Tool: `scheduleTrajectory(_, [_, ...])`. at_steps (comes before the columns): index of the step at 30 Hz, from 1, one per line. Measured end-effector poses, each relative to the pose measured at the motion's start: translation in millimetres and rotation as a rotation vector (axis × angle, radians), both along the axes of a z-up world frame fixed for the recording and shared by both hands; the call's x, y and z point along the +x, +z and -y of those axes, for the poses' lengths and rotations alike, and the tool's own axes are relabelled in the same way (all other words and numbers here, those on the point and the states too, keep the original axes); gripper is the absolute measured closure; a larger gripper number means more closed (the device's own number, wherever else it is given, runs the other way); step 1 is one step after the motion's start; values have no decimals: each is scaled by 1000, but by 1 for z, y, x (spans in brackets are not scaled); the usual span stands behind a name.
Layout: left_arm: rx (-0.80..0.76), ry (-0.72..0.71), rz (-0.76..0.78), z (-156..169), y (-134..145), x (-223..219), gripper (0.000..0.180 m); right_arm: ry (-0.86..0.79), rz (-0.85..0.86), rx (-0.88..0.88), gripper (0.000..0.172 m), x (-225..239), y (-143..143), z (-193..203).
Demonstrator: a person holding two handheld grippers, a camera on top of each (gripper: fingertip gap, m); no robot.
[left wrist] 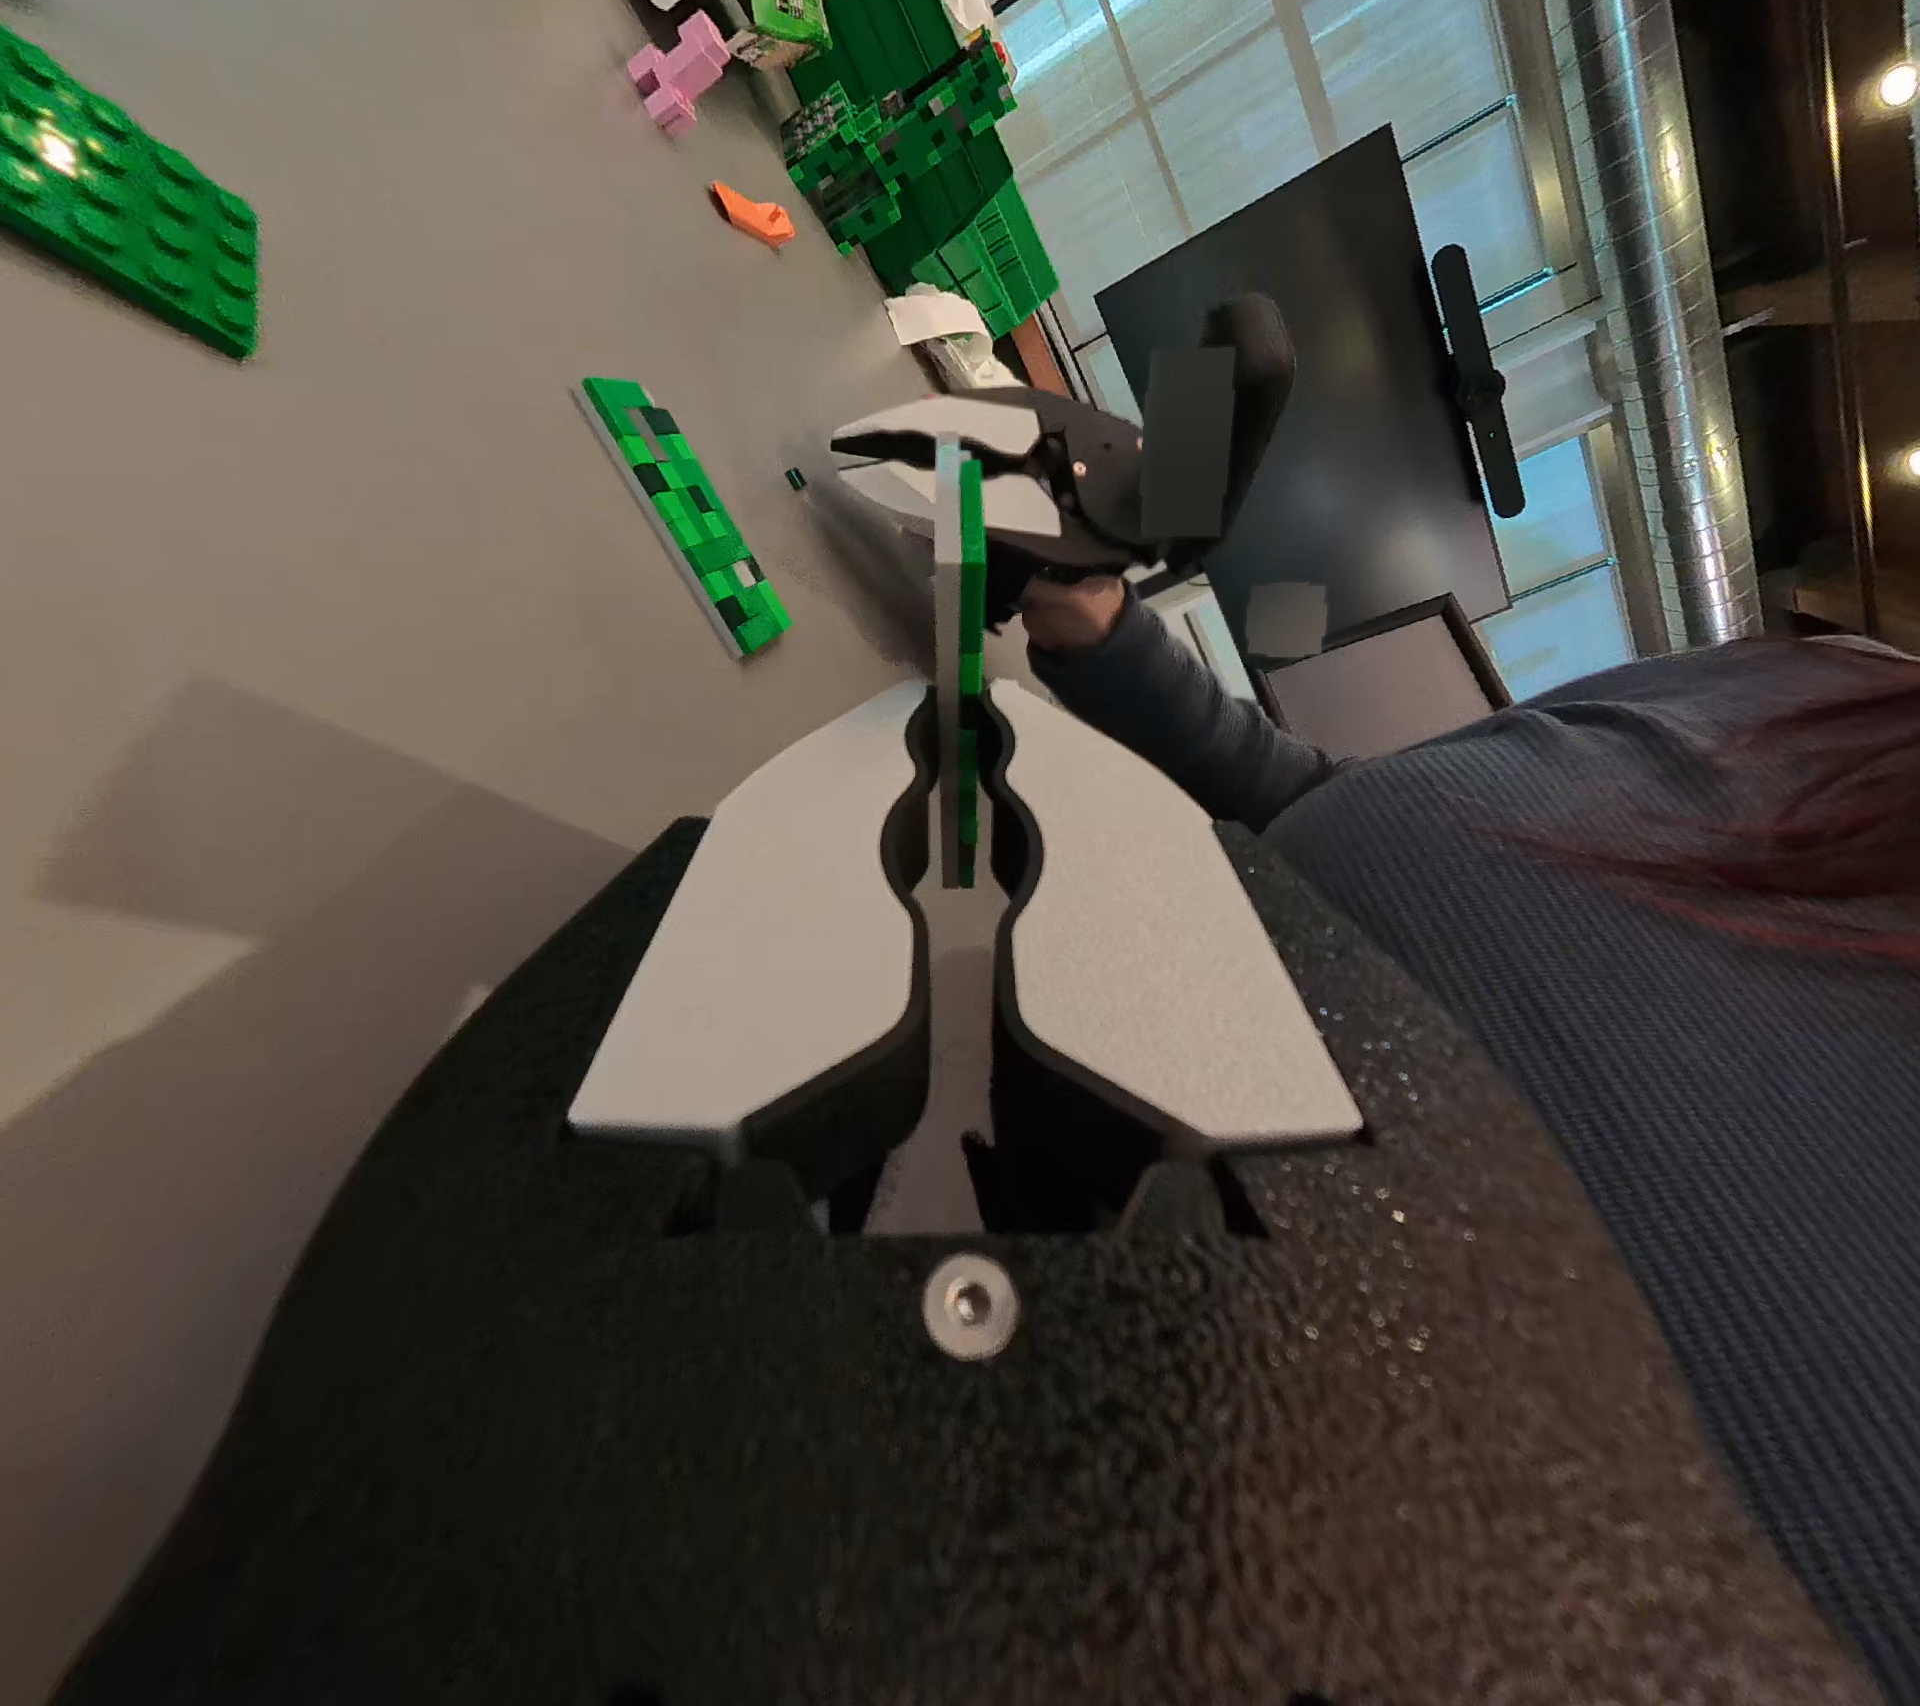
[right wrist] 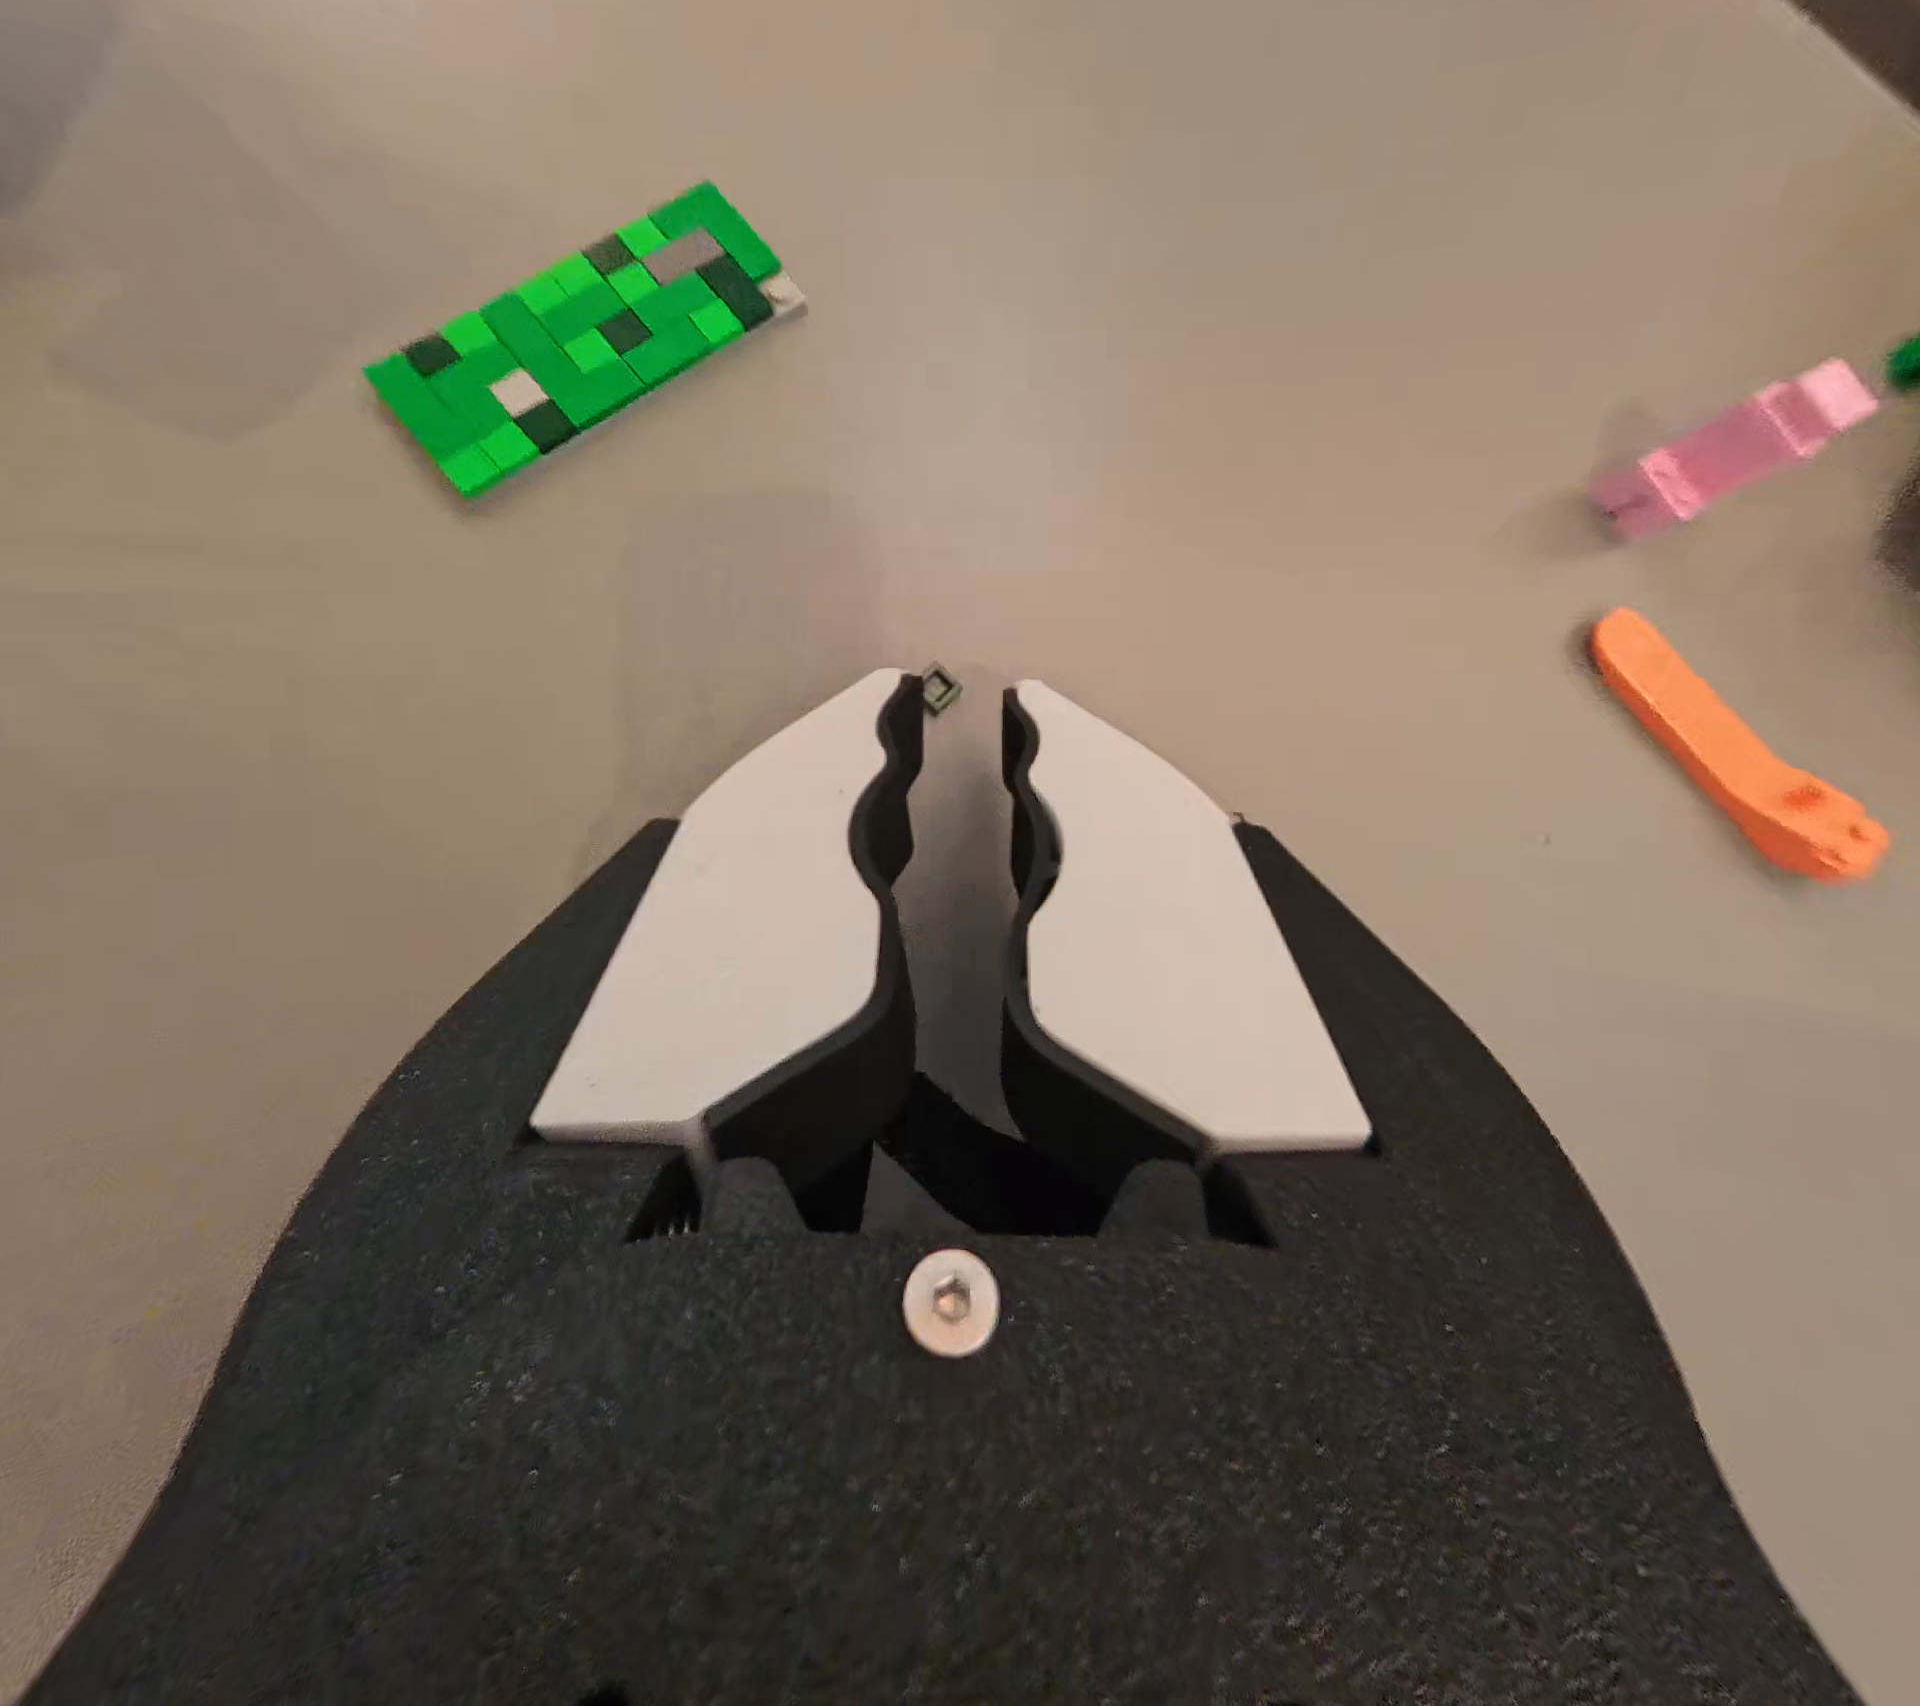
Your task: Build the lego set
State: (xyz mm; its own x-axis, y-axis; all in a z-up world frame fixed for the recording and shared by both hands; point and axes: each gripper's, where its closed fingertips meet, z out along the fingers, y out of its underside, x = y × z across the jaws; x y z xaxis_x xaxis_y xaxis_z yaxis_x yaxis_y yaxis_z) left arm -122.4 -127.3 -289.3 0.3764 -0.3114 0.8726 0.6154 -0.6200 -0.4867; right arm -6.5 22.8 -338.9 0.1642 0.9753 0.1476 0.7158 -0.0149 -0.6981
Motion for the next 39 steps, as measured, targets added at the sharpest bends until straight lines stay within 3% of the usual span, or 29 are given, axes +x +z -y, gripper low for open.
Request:
scheduleTrajectory(2, [-5, -11, -3, -1, -1, 3, 175, -107, 12, 33, 158, 2, -5, 1])
scheduleTrajectory(7, [-8, -35, -4, -2, 0, 9, 175, -272, -42, -74, 155, 0, -10, 4])
scheduleTrajectory(13, [-6, -57, 0, -4, 1, 14, 175, -302, -29, -81, 155, -4, -13, 2])
scheduleTrajectory(17, [-3, -61, 7, -4, 1, 14, 175, -264, 30, -51, 164, -6, -15, 4])
scheduleTrajectory(21, [-1, -66, 8, -3, 0, 15, 175, -177, 134, -11, 172, -3, -11, 2])
scheduleTrajectory(25, [7, -63, 5, 1, 1, 13, 175, 92, 371, -146, 172, 11, -3, 8])
scheduleTrajectory(27, [17, -57, 7, 2, 2, 12, 175, 183, 435, -113, 172, 13, 6, -2])
scheduleTrajectory(31, [35, -48, 19, 3, 4, 11, 175, 487, 293, -23, 160, -6, 11, 4])
scheduleTrajectory(35, [39, -57, 20, 6, 5, 13, 175, 556, 212, -6, 158, -9, -11, -4])
scheduleTrajectory(39, [37, -66, 22, 7, 5, 16, 174, 547, 116, -183, 159, -13, -14, -1])
